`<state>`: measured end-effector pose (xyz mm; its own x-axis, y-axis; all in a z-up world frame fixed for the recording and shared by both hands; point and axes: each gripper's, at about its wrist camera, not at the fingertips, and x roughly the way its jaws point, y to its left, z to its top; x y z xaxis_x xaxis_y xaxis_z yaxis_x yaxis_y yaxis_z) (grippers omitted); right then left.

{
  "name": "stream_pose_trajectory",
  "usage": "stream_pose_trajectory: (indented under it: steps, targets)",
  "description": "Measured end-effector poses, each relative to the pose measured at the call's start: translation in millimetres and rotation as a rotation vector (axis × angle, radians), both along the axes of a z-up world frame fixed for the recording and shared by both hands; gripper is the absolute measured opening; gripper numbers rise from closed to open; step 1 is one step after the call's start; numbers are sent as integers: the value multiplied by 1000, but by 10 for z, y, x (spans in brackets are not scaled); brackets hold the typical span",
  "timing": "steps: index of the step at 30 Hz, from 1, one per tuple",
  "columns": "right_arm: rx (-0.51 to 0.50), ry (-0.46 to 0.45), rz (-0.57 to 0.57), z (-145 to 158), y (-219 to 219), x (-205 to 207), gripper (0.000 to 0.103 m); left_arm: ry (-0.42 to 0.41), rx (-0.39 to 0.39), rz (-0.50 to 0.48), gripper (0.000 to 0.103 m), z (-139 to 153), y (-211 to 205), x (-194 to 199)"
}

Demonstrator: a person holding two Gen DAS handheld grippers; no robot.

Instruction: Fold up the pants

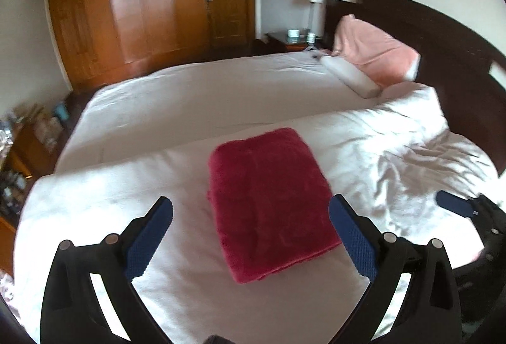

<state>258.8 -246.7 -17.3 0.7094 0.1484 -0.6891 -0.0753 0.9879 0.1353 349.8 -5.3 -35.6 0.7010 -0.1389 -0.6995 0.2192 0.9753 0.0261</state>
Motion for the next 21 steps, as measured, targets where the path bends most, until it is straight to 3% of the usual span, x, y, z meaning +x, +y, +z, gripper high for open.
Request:
stream_pose_trajectory:
  steps: [5,21]
  targets:
    - [-4,-10,-9,83,-15,-51,100,30,36,79,98,-4,28,3]
    - [5,-15,43,122,-51,-25,100,95,29,126,98,-41,115,-154]
